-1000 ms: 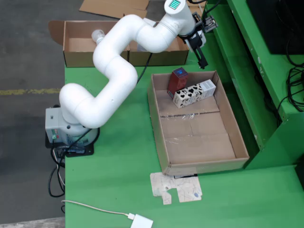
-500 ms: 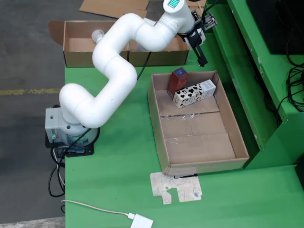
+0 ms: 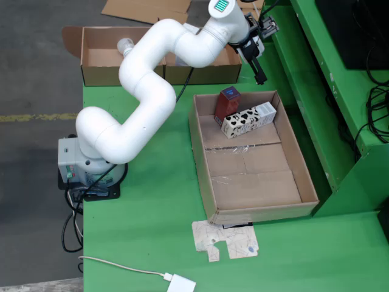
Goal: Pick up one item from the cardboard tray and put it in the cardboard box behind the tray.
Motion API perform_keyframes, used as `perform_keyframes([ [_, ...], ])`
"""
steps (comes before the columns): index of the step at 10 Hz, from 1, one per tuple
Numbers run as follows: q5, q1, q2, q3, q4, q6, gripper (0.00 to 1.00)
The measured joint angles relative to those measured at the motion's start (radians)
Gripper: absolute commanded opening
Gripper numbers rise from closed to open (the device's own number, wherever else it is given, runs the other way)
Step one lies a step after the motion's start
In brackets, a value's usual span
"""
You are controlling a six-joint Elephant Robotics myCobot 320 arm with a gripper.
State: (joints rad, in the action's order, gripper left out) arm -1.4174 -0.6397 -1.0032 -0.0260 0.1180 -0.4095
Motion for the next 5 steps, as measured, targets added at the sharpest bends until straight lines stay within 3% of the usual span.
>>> perform_keyframes([
  [5,0.019,0.003,-0.051,0.0,0.078,0.009,1.0],
])
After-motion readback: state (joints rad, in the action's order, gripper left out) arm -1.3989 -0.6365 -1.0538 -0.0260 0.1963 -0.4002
